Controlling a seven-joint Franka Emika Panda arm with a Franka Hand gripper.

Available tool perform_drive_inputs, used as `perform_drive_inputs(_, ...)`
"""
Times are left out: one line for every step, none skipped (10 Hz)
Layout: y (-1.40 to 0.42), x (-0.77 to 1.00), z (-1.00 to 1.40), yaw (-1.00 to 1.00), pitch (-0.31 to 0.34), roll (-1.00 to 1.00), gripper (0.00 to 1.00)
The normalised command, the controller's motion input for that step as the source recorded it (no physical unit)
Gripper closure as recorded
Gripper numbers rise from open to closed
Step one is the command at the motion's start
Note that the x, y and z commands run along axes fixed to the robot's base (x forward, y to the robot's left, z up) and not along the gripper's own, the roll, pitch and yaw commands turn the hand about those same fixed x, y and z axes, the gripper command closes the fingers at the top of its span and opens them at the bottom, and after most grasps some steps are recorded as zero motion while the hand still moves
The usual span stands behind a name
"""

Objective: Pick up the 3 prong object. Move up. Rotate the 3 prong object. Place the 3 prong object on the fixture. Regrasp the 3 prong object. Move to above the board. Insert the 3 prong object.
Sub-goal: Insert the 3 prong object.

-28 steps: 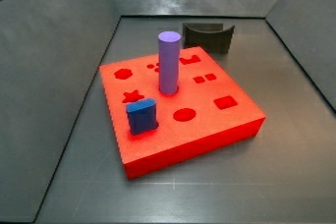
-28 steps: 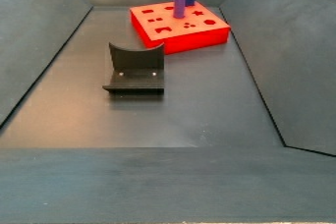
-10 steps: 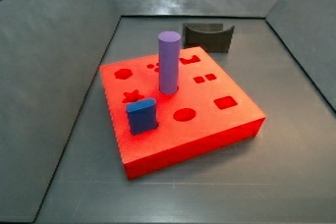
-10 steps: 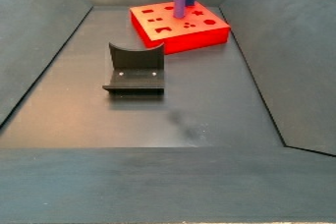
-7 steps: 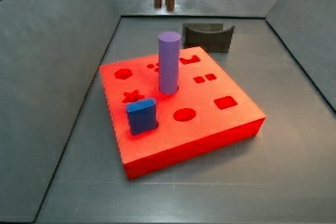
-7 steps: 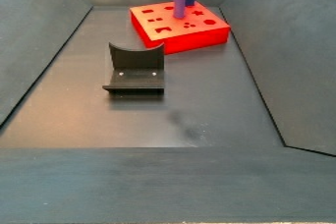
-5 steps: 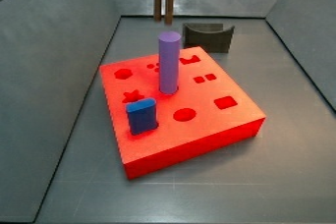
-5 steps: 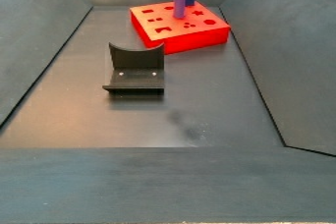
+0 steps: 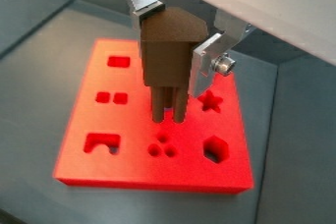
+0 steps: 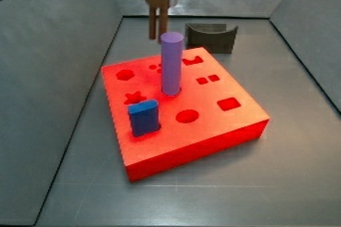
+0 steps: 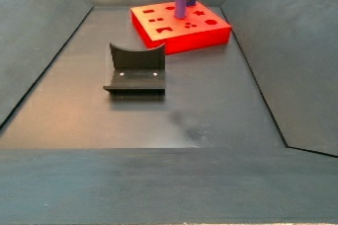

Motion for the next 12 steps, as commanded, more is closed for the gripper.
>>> perform_drive_inputs(0.00, 0.00, -0.09, 0.00, 0.000, 0.00, 1.00)
perform_drive_inputs(0.00, -0.06, -0.35, 0.00, 0.000, 0.06, 1.00)
perform_drive_inputs(0.02, 0.00, -0.51, 0.00, 0.000, 0.11, 1.00)
perform_drive_inputs(0.02, 0.00, -0.55, 0.00, 0.000, 0.12, 1.00)
perform_drive_inputs(0.01, 0.00, -0.54, 0.00, 0.000, 0.10, 1.00)
perform_drive_inputs(0.05, 0.00, -0.53, 0.00, 0.000, 0.12, 1.00)
perform_drive_inputs(0.14, 0.09, -0.49, 0.00, 0.000, 0.10, 1.00)
perform_drive_inputs(0.25, 0.11, -0.42, 0.00, 0.019, 0.10, 1.00)
perform_drive_inputs(0.21, 0.07, -0.39, 0.00, 0.004, 0.07, 1.00)
perform_drive_inputs(0.07, 0.07, -0.40, 0.00, 0.011, 0.08, 1.00)
perform_drive_inputs(0.00, 0.16, -0.40, 0.00, 0.000, 0.00, 1.00)
perform_drive_inputs(-0.13, 0.31, -0.41, 0.00, -0.003, 0.00, 1.00)
